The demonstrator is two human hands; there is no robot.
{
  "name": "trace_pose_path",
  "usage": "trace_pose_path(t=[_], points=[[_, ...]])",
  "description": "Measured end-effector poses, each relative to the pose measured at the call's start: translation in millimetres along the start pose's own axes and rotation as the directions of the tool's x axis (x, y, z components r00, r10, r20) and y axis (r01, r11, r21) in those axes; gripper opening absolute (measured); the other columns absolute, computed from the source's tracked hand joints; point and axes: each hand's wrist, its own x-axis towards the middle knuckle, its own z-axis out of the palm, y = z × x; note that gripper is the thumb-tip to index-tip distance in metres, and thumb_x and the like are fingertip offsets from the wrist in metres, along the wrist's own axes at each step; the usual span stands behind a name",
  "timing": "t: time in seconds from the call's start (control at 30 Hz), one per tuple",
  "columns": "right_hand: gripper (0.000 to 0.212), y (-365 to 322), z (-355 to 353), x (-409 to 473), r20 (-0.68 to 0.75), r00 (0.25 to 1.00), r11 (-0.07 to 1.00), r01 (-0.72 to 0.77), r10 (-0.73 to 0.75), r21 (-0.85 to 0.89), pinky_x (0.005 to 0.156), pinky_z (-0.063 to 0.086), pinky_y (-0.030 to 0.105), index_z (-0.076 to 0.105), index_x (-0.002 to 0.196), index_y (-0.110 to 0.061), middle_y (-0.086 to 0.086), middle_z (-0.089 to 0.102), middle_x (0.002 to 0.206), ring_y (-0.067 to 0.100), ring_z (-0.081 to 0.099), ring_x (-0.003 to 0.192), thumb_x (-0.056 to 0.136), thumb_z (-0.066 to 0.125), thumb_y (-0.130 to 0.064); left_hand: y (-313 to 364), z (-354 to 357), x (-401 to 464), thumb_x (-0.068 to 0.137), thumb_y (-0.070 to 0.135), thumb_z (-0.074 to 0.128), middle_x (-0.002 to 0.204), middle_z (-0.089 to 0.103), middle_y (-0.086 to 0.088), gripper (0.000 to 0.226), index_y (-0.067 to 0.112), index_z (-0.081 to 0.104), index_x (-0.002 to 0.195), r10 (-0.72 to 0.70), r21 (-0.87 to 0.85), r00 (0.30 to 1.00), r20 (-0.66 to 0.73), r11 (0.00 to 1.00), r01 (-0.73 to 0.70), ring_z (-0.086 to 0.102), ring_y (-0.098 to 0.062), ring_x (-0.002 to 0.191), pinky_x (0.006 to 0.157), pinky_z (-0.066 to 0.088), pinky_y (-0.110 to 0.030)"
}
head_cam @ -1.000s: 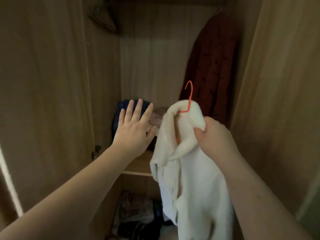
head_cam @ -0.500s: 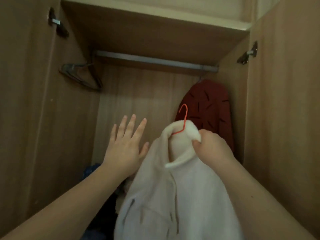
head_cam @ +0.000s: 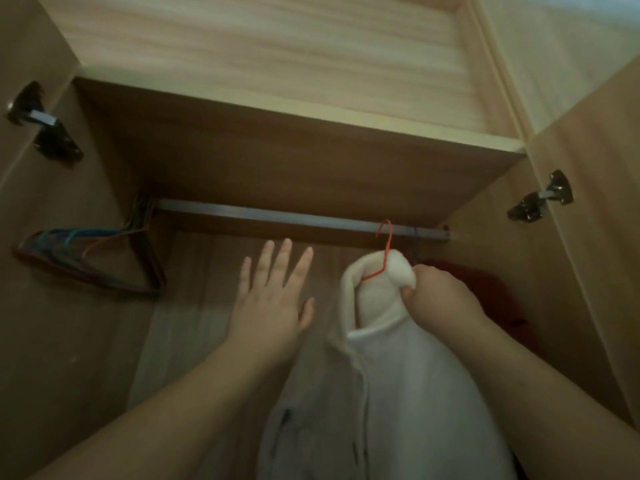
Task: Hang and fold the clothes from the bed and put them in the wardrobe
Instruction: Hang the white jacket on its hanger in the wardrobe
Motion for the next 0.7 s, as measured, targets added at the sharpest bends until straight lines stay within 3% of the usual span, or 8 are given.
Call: trace_pose_path(t=[0.07,0.2,0.3,0.4,0.57,0.7], points=[[0.01,-2.6,10.2,24.2,-0.002,1.0,1.0,-0.015,0.015,0.009,0.074,0.043,0.035,0.056,0.097,-0.024,0.007,0.067,0.106,0.033,0.064,0.101,0.095,0.05,-0.032,-5.9,10.1,13.9,0.099,0.054,0.031,0.168,-0.011,0.0,0.073,0.038,-0.01,0.156,-0.004,0.008,1.0,-0.018,1.0,0.004,-0.017,-0.022,0.153,0.124,-0.002,-0.05],[0.021,3.8,28.3,75.4,-0.022,0.997,0.997,-0.077,0.077,0.032,0.078,0.048,0.035,0.062,0.109,-0.019,0.007,0.067,0.111,0.032,0.064,0.105,0.094,0.051,-0.03,-11.9,37.8,27.2,0.094,0.055,0.029,0.168,0.008,-0.003,0.071,0.035,0.005,0.158,0.025,0.047,0.992,-0.12,0.999,-0.019,-0.002,-0.025,0.155,0.123,0.009,-0.053],[0.028,10.4,43.3,107.5,-0.027,0.994,0.993,-0.106,0.108,0.045,0.083,0.051,0.037,0.064,0.117,-0.017,0.007,0.067,0.114,0.03,0.065,0.107,0.095,0.05,-0.027,-16.2,61.1,45.6,0.095,0.056,0.031,0.168,0.006,-0.002,0.072,0.036,0.003,0.158,0.016,0.065,0.994,-0.109,0.998,-0.009,-0.003,-0.024,0.154,0.124,0.008,-0.052],[0.028,11.6,59.1,132.7,-0.015,0.992,0.991,-0.125,0.125,0.044,0.083,0.052,0.038,0.064,0.119,-0.019,0.007,0.067,0.114,0.03,0.064,0.106,0.096,0.05,-0.027,-18.8,80.9,62.5,0.094,0.054,0.032,0.166,0.016,-0.004,0.07,0.034,0.012,0.158,0.012,0.083,0.993,-0.116,0.997,-0.003,0.006,-0.026,0.154,0.122,0.014,-0.053],[0.026,4.2,82.2,165.6,0.03,0.996,0.995,-0.087,0.086,0.046,0.082,0.054,0.039,0.063,0.118,-0.017,0.008,0.067,0.112,0.03,0.064,0.104,0.096,0.052,-0.024,-20.4,115.0,75.5,0.087,0.056,0.03,0.161,0.031,-0.006,0.073,0.032,0.025,0.156,-0.023,0.094,0.993,-0.119,0.995,0.035,0.022,-0.028,0.151,0.118,0.026,-0.054],[0.023,4.2,100.7,171.7,0.025,0.999,0.999,-0.031,0.031,0.01,0.079,0.051,0.037,0.061,0.115,-0.018,0.007,0.066,0.108,0.03,0.064,0.1,0.095,0.054,-0.026,-21.7,130.4,75.9,0.087,0.056,0.031,0.163,0.027,-0.004,0.073,0.034,0.02,0.157,0.022,0.128,0.99,-0.138,0.992,-0.004,0.017,-0.027,0.152,0.12,0.02,-0.051]])
